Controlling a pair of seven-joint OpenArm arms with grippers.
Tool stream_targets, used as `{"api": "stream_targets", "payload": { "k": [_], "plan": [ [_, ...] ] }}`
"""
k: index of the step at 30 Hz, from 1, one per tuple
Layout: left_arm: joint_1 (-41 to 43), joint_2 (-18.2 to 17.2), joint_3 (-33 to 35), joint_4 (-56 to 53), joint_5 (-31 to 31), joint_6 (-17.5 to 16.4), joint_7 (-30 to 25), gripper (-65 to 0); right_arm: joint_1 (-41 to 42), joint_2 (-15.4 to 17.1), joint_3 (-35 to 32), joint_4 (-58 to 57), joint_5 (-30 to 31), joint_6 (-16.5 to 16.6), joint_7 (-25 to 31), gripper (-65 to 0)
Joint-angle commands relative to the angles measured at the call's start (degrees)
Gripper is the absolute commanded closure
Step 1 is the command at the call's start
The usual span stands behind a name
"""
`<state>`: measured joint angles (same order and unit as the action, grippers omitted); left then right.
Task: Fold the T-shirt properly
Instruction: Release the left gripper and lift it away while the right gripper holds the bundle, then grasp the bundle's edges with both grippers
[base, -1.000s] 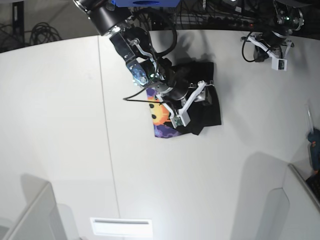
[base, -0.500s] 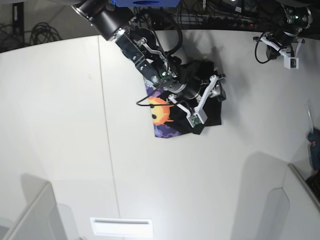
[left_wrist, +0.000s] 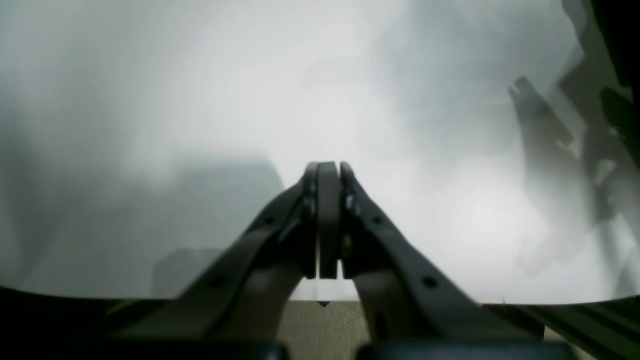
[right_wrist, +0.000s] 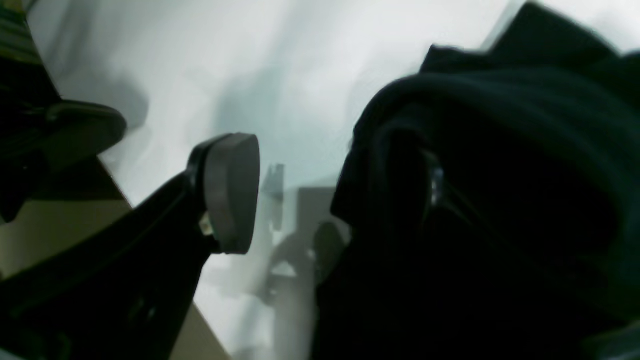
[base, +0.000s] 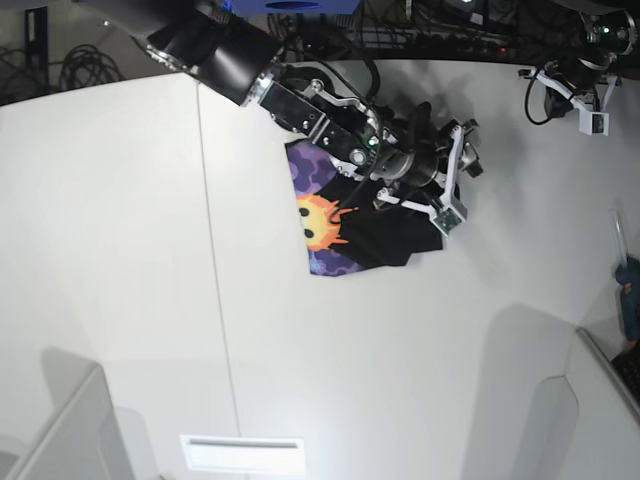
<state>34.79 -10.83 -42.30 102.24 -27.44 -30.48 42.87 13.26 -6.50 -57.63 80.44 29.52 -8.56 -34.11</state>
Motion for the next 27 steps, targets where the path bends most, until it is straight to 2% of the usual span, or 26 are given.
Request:
{"api": "stream_targets", "payload": {
  "k": [1,7,11,14,16,18,22,26,27],
  "plan": [
    [0.34,-0.73,-0.47,0.75,-0.65,-0.42,-0.98,0.0,2.00,-1.19,-1.14,1.18,0.24,0.43,0.92,-38.3],
    [0.34,-0.73,-0.47,0.75,-0.56,-0.42,-0.98,0.0,3.32,-0.75,-3.34,6.28,0.33,-1.33,0.75,-38.3],
    [0.34,-0.82,-0.55,0.05,-0.56,-0.42,-0.98,0.0,3.23,4.00,-2.64,15.51,0.24,-1.95,1.10,-38.1],
    [0.34,-0.91,-0.55,-1.27,-0.56,-0.42,-0.98,0.0,1.91,7.34,1.41,20.70,0.33,-7.84,0.92,-38.1],
    [0.42,-0.91,-0.55,-1.88,-0.56,-0.42,-0.98,0.0,0.24,8.92,5.45,22.46,0.33,-10.48,0.92,-37.5],
    [0.60,-0.91,-0.55,-2.06,-0.56,-0.42,-0.98,0.0,-1.78,9.62,9.41,22.28,0.33,-10.83,0.92,-29.6],
    [0.78,-0.73,-0.55,-1.62,-0.56,-0.42,-1.07,0.0,-2.93,9.89,11.96,17.97,0.33,-10.74,1.01,-0.6],
    [0.86,-0.47,-0.03,0.31,-0.65,-0.77,-1.07,0.0,-4.60,10.33,12.40,17.97,0.33,-10.65,1.18,0.0],
    [0.86,0.06,-0.03,1.37,-0.73,-1.92,-1.07,0.0,-5.04,11.03,12.48,18.76,0.33,-10.65,1.27,0.0]
  ]
}}
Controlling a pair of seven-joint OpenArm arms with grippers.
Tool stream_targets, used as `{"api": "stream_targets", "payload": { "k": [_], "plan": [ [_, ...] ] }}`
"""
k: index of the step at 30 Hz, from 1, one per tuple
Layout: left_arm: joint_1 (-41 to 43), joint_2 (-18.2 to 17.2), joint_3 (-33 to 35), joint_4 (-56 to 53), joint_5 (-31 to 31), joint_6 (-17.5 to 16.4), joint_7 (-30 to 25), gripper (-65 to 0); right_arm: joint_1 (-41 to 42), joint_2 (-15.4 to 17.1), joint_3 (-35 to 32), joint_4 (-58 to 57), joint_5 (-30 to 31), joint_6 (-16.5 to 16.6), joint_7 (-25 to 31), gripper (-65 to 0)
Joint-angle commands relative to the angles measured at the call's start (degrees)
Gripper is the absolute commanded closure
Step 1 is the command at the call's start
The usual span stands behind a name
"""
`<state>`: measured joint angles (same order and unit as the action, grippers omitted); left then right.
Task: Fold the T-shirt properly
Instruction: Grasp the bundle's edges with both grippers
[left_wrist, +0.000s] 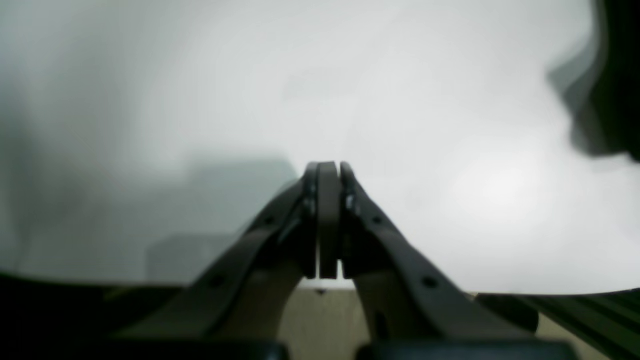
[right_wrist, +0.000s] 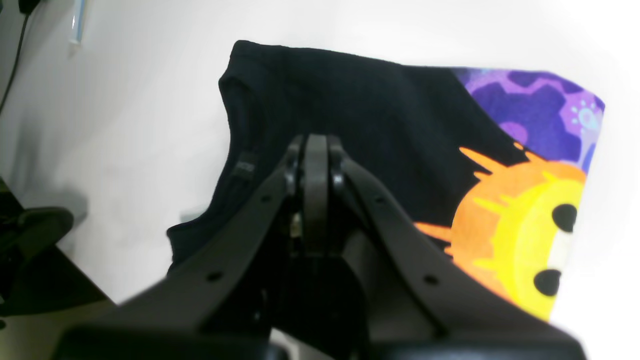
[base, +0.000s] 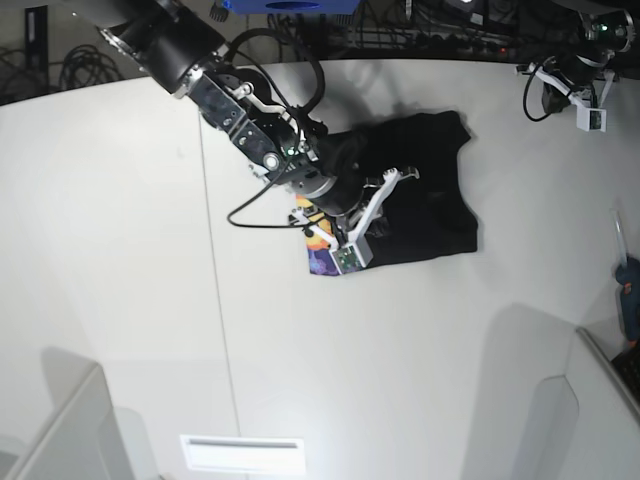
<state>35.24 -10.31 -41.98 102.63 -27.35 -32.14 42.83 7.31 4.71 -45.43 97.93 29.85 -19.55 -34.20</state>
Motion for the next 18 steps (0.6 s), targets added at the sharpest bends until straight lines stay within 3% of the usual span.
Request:
{"api": "stream_targets", "payload": {
  "k": [1,4,8,9,12,14,16,18],
  "plan": [
    [0.23,0.50,-0.71,2.03,-1.17,-1.75,-0.94,0.0,0.73,0.43,0.29,2.07,0.00,0.34,1.36,0.0],
    [-0.12,1.29,-0.44,3.88,-6.18,-5.79,-0.76,0.0,0.21,1.40,0.29,3.83,0.00,0.25,1.10,0.0],
    [-4.52,1.29,-0.79,3.70,-12.60,-5.62,4.95,0.0,-0.94,3.16,0.29,5.59,0.00,0.08,1.01,0.0],
    [-5.75,1.29,-0.79,3.70,-13.22,-5.62,6.80,-2.5,-1.38,3.69,0.29,5.85,0.00,0.08,1.01,0.0],
    [-9.71,1.65,-0.71,3.70,-14.54,-5.62,11.02,-31.4,-2.78,5.27,0.37,6.99,0.00,0.08,1.18,0.0],
    [-12.43,2.61,-0.35,3.35,-14.36,-5.62,12.60,-46.4,-3.57,6.85,0.37,7.61,0.00,0.08,1.27,0.0],
    [-15.51,3.76,-0.35,1.59,-14.18,-5.62,14.18,-56.4,-4.37,7.91,0.46,8.31,0.00,-0.01,1.36,0.0],
    [-18.32,4.02,-0.35,-1.84,-14.18,-5.62,16.38,-59.4,-5.42,8.61,1.61,8.93,0.00,-0.01,1.36,0.0]
  ]
}}
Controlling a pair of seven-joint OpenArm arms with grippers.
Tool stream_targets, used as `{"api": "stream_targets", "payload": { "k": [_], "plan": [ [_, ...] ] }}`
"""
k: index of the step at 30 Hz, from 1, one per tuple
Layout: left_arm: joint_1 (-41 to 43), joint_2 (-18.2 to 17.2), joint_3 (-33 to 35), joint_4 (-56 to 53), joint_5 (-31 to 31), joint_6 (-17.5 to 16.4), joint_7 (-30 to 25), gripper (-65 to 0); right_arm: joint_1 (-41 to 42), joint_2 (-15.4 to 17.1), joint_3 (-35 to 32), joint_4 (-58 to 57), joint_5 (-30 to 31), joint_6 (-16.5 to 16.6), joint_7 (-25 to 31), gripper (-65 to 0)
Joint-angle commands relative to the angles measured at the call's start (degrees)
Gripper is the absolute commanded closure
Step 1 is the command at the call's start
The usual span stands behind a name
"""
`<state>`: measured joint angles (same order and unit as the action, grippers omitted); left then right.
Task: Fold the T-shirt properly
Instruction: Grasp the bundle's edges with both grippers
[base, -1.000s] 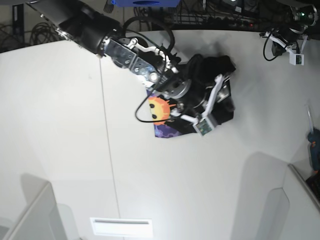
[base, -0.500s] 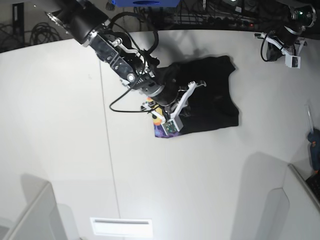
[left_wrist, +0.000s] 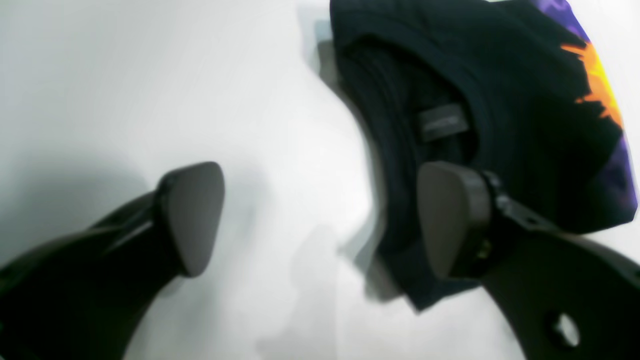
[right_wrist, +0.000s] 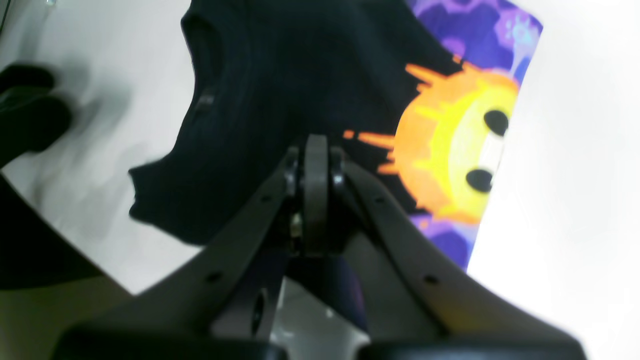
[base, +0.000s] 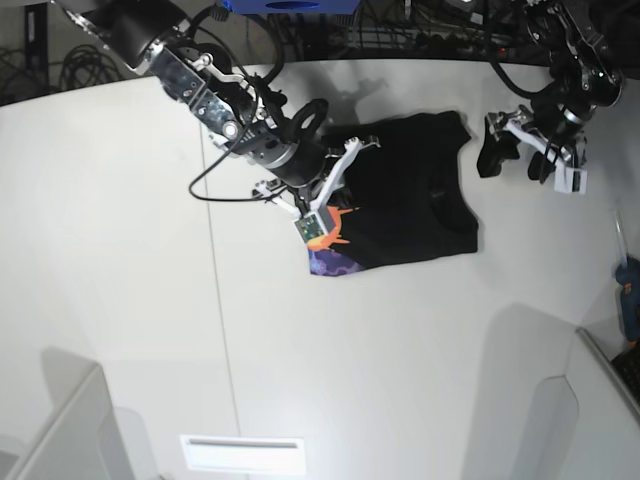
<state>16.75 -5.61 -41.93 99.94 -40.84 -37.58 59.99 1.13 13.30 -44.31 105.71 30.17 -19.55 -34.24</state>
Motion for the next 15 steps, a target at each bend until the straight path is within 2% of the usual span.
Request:
{"api": "stream_targets", "payload": {
  "k": [1,4,6,10,15],
  "plan": [
    [-1.41,-0.68,-0.40,-1.08,-0.70,-0.18,0.72,-59.4,-0.03,0.02,1.72,1.59,-0.33,-0.01,1.40,0.0],
    [-5.81,-0.50,-0.31,-7.33,-0.79,-0.18,4.50,-59.4,-3.10,0.02,6.47,2.73,-0.33,0.25,1.40,0.0],
    [-7.65,-0.15,-0.22,-10.40,-0.87,-0.18,4.85,-59.4,-4.42,0.02,8.40,2.90,-0.33,0.25,1.40,0.0],
    [-9.41,1.08,0.57,-12.16,-0.87,-0.18,4.85,-59.4,-5.57,0.99,9.19,2.90,-0.33,0.25,1.40,0.0],
    [-9.50,1.34,6.81,-12.51,-0.96,-0.18,4.67,-59.4,-6.00,1.51,9.28,2.90,-0.33,0.25,1.40,0.0]
  ]
}}
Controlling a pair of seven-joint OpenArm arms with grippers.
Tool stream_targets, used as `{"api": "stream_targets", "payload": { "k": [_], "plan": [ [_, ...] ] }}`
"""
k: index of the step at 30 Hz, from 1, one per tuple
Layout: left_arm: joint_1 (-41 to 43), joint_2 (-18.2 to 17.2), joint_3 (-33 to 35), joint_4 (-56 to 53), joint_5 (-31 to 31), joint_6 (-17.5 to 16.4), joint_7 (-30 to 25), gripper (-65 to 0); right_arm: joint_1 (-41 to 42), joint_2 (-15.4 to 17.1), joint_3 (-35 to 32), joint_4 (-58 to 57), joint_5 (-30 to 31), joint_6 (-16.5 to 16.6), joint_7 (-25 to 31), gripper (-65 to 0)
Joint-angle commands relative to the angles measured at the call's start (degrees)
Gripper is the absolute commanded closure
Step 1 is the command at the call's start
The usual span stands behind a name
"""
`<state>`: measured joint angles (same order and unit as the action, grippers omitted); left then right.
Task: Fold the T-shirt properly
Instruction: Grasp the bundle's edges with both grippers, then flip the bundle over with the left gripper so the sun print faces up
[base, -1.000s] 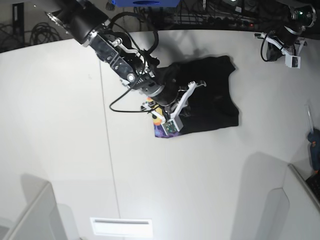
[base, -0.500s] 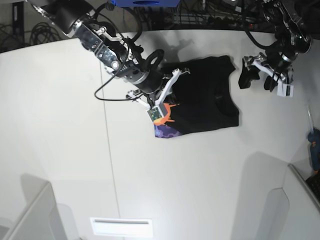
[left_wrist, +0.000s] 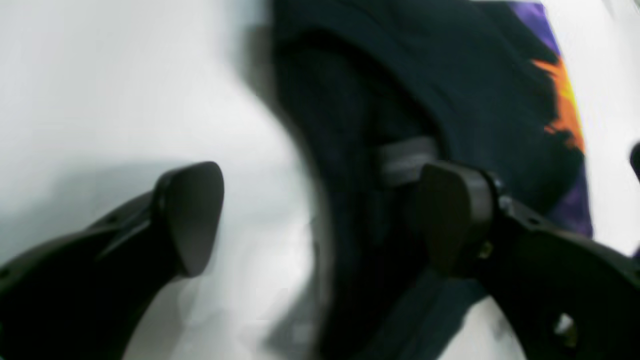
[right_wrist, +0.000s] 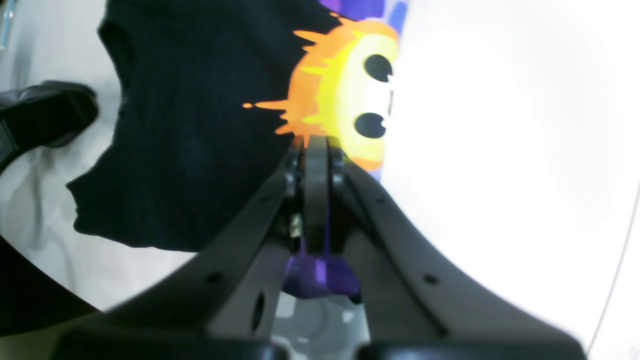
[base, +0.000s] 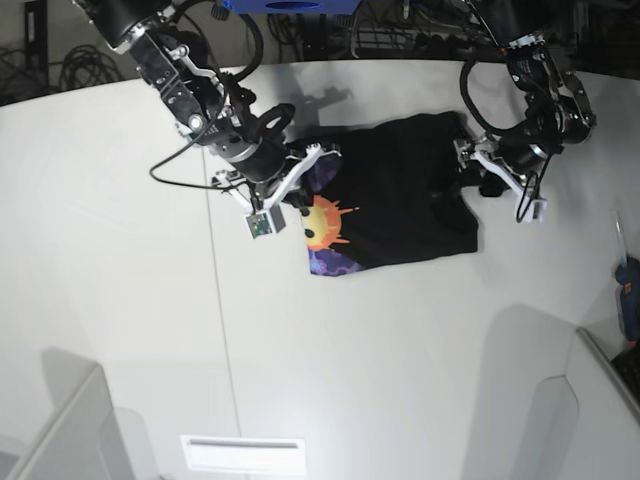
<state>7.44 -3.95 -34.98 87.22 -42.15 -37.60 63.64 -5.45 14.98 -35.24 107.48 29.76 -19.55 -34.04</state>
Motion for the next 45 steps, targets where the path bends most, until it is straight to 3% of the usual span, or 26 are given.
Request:
{"api": "stream_targets", "payload": {
  "k": [1,5,8,11,15,23,25,30,37,45],
  "plan": [
    [-0.72,-0.14,0.65,0.03,0.52,-0.15,1.02,-59.4,0.57,-0.08,0.21,1.13,0.09,0.25,1.21,0.0],
    [-2.30,0.56,2.06,-3.40,0.61,-0.07,1.02,-59.2,0.31,-0.08,0.30,1.13,0.09,0.25,1.29,0.0],
    [-3.18,0.82,2.23,-5.68,0.52,2.04,1.02,-59.2,0.31,-0.08,0.30,1.13,0.09,0.25,1.38,0.0],
    [-3.27,1.44,2.23,-6.56,0.61,3.45,1.02,-59.2,-0.48,-0.08,0.39,1.05,0.09,0.25,4.90,0.0],
    [-3.27,1.62,4.52,-6.74,0.61,3.45,1.02,-59.2,-1.27,-0.08,0.39,0.69,0.09,0.17,8.68,0.0],
    [-3.27,1.70,8.83,-7.97,0.61,3.54,0.93,-58.9,-1.36,-0.08,0.39,0.69,0.09,0.17,8.68,0.0],
    [-3.35,1.70,8.83,-9.99,0.61,3.54,0.93,-54.6,-1.36,0.01,0.39,0.69,0.09,0.17,8.77,0.0],
    [-4.41,1.62,8.83,-13.86,0.70,3.54,0.85,-28.3,-1.45,0.01,0.39,0.69,0.09,0.17,8.86,0.0],
    [-5.02,1.09,10.67,-14.82,1.23,3.54,0.93,0.0,-2.33,0.01,1.88,0.69,0.09,0.08,8.86,0.0],
    [-7.49,-2.69,21.05,-14.47,10.90,3.54,0.93,0.0,-8.48,-0.70,15.51,0.78,0.35,0.17,8.86,0.0]
  ]
}}
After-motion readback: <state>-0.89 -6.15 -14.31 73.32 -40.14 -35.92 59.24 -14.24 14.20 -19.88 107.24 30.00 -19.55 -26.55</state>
